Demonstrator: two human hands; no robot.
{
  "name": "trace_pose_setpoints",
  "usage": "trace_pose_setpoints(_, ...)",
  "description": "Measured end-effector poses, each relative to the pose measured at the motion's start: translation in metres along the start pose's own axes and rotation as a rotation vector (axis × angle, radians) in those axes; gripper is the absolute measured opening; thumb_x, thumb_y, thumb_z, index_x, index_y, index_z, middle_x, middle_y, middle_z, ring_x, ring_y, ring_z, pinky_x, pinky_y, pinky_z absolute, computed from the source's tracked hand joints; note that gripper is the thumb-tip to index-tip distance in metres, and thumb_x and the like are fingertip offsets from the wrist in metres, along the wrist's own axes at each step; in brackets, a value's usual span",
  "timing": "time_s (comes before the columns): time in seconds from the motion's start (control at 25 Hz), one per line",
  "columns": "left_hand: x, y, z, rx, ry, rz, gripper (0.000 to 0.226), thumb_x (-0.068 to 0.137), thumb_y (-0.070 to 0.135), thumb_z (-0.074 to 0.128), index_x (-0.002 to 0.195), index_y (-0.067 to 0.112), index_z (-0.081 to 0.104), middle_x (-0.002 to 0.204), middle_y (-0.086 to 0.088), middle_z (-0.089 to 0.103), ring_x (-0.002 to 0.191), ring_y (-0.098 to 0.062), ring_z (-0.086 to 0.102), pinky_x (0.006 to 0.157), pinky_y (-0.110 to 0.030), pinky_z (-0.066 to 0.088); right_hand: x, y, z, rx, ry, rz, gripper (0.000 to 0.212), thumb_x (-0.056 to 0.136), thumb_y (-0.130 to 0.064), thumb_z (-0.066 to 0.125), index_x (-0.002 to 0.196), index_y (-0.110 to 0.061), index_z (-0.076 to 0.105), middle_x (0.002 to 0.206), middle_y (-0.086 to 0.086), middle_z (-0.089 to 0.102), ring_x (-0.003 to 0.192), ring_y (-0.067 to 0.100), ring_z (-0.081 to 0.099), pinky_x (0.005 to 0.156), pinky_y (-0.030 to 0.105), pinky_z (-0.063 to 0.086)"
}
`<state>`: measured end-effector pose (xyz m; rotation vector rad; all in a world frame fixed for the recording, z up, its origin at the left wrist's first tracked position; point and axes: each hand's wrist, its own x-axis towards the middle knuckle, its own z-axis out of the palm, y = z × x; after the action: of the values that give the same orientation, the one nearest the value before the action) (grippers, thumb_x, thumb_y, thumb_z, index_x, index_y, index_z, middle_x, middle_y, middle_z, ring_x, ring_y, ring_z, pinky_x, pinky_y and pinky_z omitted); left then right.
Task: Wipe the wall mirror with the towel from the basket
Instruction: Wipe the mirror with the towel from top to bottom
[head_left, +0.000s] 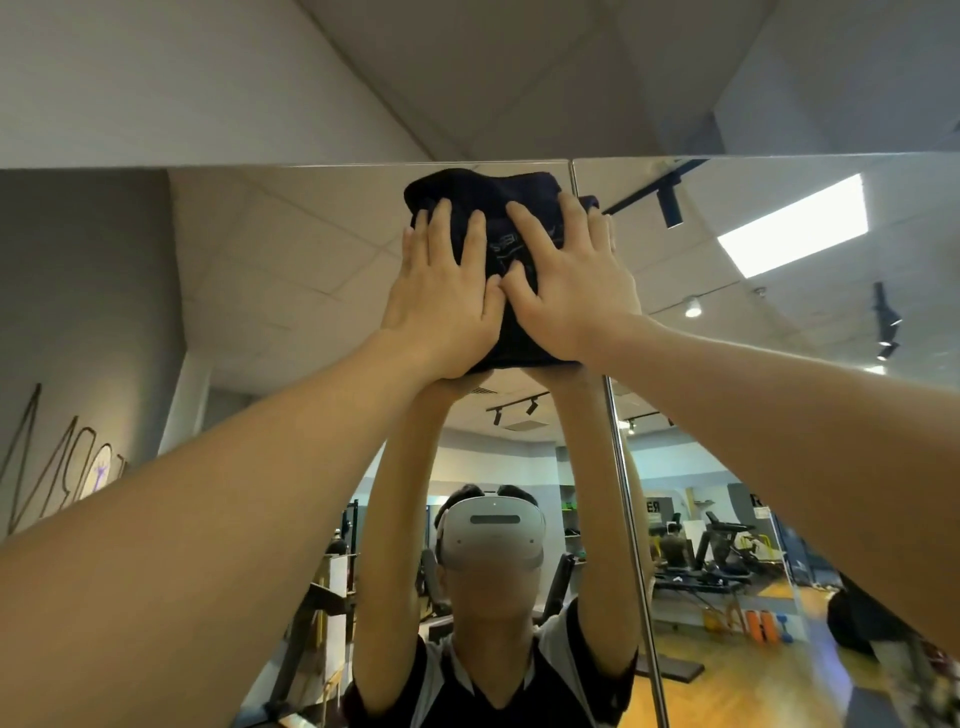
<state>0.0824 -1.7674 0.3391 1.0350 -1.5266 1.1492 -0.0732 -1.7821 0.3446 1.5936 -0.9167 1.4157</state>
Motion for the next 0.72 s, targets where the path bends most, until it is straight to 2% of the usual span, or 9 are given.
trace_pose_setpoints(0.4,-0.007,-0.03,-0.007,0.003,0.01,0.03,0.066,0.108,0.037,0.029,0.163,0.009,0.007,0.169,-0.023,-0.002,0.157,-0.04,-0.004,0.129,-0.051,0.005,-0.001,-0.038,0.014,-0.021,0.031,0.036,0.064,0.104,-0.047,0.037,0.164,-0.035,0.017,0.172,0.016,0.006,0.157,0.041,0.0,0.128,0.055,0.011)
trace_pose_setpoints(0.72,-0.023,-0.099,-0.029,0.021,-0.001,0.038,0.065,0.108,0.036,0.03,0.163,0.009,0.008,0.169,-0.023,-0.001,0.157,-0.04,-0.002,0.128,-0.053,0.012,0.006,-0.108,0.039,-0.002,0.056,0.034,0.065,0.102,-0.045,0.04,0.163,-0.033,0.021,0.171,0.019,0.01,0.156,0.042,0.003,0.127,0.057,0.017)
